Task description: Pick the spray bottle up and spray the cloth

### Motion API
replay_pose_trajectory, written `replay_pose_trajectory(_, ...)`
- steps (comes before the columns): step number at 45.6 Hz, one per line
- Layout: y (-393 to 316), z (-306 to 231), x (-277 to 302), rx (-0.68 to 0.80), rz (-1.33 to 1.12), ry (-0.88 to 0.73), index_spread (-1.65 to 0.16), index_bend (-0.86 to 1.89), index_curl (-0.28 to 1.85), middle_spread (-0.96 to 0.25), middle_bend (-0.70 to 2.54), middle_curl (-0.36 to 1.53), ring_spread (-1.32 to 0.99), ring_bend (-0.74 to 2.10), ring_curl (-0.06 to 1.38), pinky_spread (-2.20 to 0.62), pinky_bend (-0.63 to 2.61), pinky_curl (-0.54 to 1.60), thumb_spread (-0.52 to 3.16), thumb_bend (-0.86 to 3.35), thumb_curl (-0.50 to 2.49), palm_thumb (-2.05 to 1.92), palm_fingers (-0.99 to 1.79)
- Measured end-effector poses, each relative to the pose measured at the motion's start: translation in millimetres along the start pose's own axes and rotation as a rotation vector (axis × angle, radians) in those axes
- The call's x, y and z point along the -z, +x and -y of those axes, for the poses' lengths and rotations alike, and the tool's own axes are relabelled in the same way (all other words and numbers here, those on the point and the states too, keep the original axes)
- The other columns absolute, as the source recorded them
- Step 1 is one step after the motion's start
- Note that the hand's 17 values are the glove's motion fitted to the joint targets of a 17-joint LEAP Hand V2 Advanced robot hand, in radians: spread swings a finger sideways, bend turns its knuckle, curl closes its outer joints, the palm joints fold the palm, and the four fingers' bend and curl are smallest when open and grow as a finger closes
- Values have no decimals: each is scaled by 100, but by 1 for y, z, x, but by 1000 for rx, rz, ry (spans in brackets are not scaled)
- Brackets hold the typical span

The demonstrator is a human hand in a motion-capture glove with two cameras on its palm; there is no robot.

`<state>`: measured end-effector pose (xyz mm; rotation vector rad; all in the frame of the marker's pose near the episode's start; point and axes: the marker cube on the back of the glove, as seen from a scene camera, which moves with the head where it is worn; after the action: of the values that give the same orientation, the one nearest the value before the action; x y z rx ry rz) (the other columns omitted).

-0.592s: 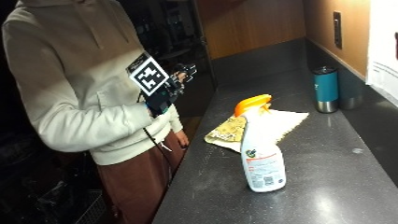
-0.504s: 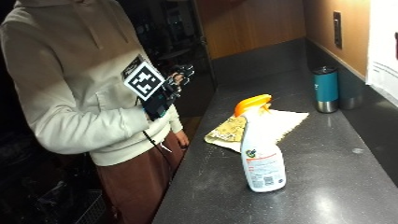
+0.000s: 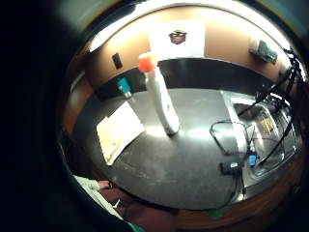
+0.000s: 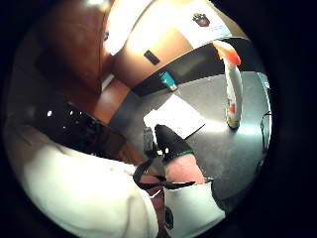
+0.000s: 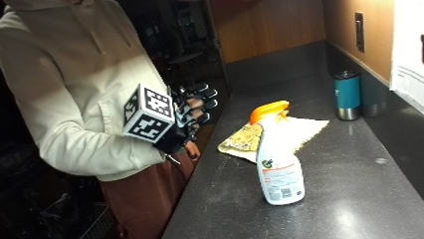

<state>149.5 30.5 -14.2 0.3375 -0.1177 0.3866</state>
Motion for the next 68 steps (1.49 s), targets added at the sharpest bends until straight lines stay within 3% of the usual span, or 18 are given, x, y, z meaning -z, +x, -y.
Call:
replay_pose_trajectory(33,61,28,-86,-457,359,45,-28,10,19,-1,28,32,-4,47,28,10,32,33,98,-3,35,56,24)
replay_pose_trajectory(68,91,58,-140,-627,483,-18,-28,13,21,-2,30,35,-4,43,29,9,32,34,94,-3,36,58,21)
